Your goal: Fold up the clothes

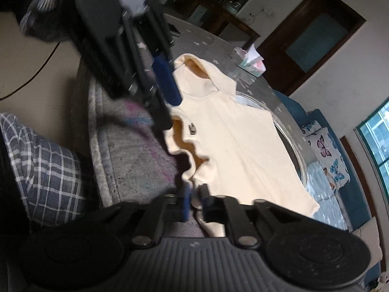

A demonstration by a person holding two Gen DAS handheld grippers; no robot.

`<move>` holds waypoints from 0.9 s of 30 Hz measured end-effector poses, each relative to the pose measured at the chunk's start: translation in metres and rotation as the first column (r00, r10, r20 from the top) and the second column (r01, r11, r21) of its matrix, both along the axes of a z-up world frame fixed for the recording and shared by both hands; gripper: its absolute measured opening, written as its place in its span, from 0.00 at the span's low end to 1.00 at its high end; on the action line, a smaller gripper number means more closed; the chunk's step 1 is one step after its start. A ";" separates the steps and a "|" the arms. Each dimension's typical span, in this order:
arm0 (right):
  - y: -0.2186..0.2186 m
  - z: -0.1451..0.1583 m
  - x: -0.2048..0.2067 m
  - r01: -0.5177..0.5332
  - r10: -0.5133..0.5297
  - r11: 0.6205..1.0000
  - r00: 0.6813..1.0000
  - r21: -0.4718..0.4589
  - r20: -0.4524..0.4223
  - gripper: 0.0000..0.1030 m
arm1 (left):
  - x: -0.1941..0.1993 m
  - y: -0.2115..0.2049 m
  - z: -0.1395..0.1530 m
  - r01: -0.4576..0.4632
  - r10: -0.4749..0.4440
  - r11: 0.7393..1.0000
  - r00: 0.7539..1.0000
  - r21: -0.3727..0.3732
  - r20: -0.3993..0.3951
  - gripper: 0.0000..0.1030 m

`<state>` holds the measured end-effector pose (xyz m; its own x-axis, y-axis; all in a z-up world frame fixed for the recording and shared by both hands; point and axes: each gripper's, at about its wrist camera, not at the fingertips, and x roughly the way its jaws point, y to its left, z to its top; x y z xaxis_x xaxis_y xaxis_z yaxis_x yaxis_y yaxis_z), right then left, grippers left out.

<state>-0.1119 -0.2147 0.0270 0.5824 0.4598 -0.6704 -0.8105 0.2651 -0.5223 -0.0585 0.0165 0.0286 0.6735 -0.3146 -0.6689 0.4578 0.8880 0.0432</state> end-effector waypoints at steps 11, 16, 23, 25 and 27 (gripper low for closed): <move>-0.026 0.012 0.002 -0.012 0.017 0.999 0.985 0.030 -0.171 0.05 | -0.003 -0.004 -0.008 0.073 -0.072 0.997 0.997 0.028 -0.040 0.04; -0.040 0.037 0.013 0.020 0.008 0.995 0.964 0.102 -0.265 0.10 | -0.003 0.009 0.011 0.090 -0.090 0.996 0.996 -0.007 -0.020 0.07; -0.039 0.041 0.051 0.161 -0.098 0.970 0.946 0.184 -0.309 0.10 | 0.028 0.010 0.025 0.052 -0.050 0.998 0.998 -0.046 0.046 0.08; -0.033 0.030 0.059 0.180 -0.114 0.968 0.935 0.174 -0.337 0.10 | 0.041 0.003 0.016 0.047 -0.046 0.998 0.999 -0.052 0.020 0.08; -0.028 0.020 0.063 0.182 -0.117 0.971 0.926 0.152 -0.359 0.11 | 0.049 -0.002 0.002 0.048 -0.048 0.998 0.999 -0.037 -0.009 0.08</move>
